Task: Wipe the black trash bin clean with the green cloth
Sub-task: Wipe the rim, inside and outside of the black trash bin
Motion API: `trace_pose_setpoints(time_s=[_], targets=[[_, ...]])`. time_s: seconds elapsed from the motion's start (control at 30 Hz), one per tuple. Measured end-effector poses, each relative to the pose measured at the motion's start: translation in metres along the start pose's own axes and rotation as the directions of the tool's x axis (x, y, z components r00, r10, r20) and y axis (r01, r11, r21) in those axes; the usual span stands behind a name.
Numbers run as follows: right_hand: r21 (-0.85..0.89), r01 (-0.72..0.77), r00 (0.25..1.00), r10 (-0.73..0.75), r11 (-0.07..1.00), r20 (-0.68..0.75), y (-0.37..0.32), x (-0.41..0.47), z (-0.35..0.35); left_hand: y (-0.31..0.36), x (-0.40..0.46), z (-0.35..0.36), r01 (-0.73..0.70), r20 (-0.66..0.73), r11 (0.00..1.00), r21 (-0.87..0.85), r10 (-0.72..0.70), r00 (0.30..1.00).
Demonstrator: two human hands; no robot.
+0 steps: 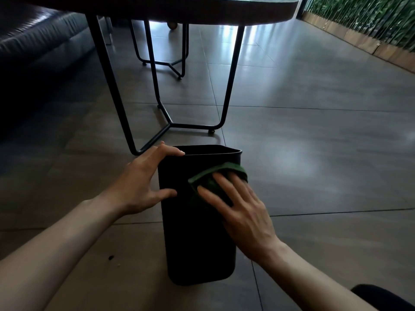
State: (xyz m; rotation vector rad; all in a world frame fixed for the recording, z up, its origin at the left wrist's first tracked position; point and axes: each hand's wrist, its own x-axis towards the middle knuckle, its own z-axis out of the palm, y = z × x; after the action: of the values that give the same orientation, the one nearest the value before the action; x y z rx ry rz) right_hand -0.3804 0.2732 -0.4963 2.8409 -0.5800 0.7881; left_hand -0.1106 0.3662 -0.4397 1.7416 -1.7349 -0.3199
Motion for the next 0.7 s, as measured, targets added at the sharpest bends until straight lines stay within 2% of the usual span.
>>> trace_pose_setpoints(time_s=[0.07, 0.1, 0.2, 0.27, 0.3, 0.37, 0.43, 0.47, 0.53, 0.6, 0.67, 0.7], targets=[[0.02, -0.054, 0.998, 0.054, 0.998, -0.023, -0.006, 0.007, 0.001, 0.0, 0.0, -0.001, 0.001, 0.006, 1.0, 0.009, -0.001, 1.0], [0.013, -0.015, 1.0, 0.015, 1.0, -0.017, -0.011, 0.003, 0.003, 0.0, -0.001, -0.001, 0.001, 0.008, 1.0, 0.007, -0.001, 1.0], [-0.018, 0.254, 0.965, -0.252, 0.967, 0.078, -0.019, -0.026, 0.008, 0.001, -0.002, 0.0, 0.007, 0.012, 1.0, -0.005, -0.007, 1.0], [-0.02, 0.331, 0.939, -0.327, 0.943, 0.109, -0.014, -0.032, 0.004, 0.001, -0.002, 0.001, 0.003, 0.001, 1.0, -0.009, -0.003, 1.0], [-0.02, 0.3, 0.95, -0.297, 0.954, 0.092, -0.011, -0.029, 0.003, 0.001, -0.002, 0.002, 0.002, -0.001, 1.0, -0.007, -0.002, 1.0], [-0.016, 0.137, 0.99, -0.137, 0.99, 0.033, -0.008, -0.015, -0.002, 0.0, -0.001, 0.001, -0.002, 0.001, 1.0, 0.005, 0.002, 1.0], [-0.005, -0.015, 1.0, 0.015, 1.0, -0.003, -0.011, -0.002, -0.005, 0.001, -0.001, 0.001, -0.004, 0.002, 1.0, 0.005, 0.004, 1.0], [-0.009, -0.045, 0.999, 0.045, 0.999, -0.01, -0.015, 0.002, -0.006, 0.001, -0.001, 0.0, -0.003, 0.002, 1.0, 0.0, 0.003, 1.0], [-0.027, -0.007, 1.0, 0.007, 1.0, -0.005, -0.026, 0.001, -0.009, 0.002, -0.002, 0.001, 0.0, -0.003, 1.0, -0.007, 0.0, 1.0], [-0.018, 0.111, 0.993, -0.11, 0.994, 0.043, -0.033, -0.011, -0.013, 0.002, -0.003, 0.001, 0.009, -0.001, 1.0, -0.008, -0.009, 1.0], [0.056, 0.207, 0.968, -0.213, 0.977, 0.134, -0.036, -0.021, -0.022, 0.003, -0.003, 0.0, 0.014, 0.002, 1.0, -0.012, -0.014, 1.0], [0.124, 0.206, 0.96, -0.225, 0.971, 0.168, -0.036, -0.024, -0.027, 0.003, -0.003, 0.0, 0.01, 0.003, 1.0, -0.015, -0.01, 1.0]])
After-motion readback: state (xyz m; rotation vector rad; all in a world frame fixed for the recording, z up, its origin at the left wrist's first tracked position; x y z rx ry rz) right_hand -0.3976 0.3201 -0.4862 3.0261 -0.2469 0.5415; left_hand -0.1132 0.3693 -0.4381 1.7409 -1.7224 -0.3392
